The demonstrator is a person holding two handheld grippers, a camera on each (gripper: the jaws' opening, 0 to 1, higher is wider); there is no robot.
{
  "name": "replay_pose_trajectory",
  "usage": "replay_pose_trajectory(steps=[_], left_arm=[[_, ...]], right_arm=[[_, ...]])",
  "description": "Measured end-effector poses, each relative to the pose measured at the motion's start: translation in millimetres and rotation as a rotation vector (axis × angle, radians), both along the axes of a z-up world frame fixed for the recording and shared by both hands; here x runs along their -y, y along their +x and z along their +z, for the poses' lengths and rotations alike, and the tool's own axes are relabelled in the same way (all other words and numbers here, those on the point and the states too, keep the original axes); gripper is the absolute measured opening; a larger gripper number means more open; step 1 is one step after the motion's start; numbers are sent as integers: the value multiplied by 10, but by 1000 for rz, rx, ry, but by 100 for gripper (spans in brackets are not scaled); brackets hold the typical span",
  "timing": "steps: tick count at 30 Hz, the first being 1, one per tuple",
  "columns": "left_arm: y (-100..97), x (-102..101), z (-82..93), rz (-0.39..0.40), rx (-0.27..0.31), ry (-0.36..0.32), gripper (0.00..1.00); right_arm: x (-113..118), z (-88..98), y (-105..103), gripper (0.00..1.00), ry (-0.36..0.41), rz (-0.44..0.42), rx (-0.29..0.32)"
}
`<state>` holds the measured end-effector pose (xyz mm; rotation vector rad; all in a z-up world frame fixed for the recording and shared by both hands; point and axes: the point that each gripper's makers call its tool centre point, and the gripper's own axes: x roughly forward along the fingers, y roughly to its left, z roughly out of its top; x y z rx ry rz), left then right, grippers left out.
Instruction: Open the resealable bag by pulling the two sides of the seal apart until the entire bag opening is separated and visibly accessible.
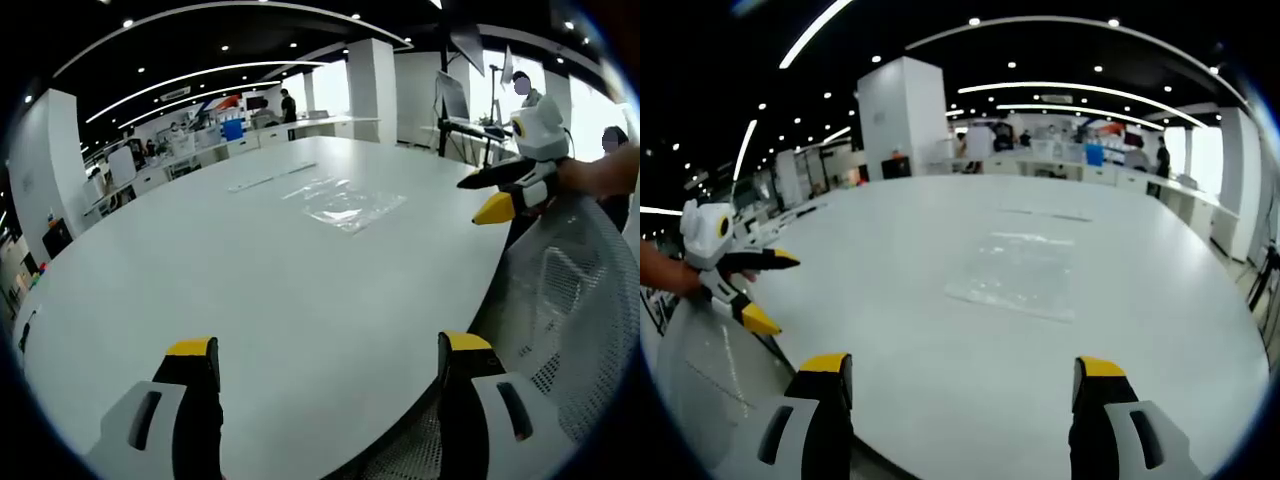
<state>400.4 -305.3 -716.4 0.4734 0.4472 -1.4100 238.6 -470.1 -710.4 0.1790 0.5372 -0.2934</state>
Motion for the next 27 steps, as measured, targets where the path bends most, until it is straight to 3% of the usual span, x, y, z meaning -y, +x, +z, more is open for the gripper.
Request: replay_pose_trajectory(steps=[27], left_arm=[[33,-7,-15,12,8,11,93]], right_arm=[[15,-5,-1,90,-5,-1,-4]])
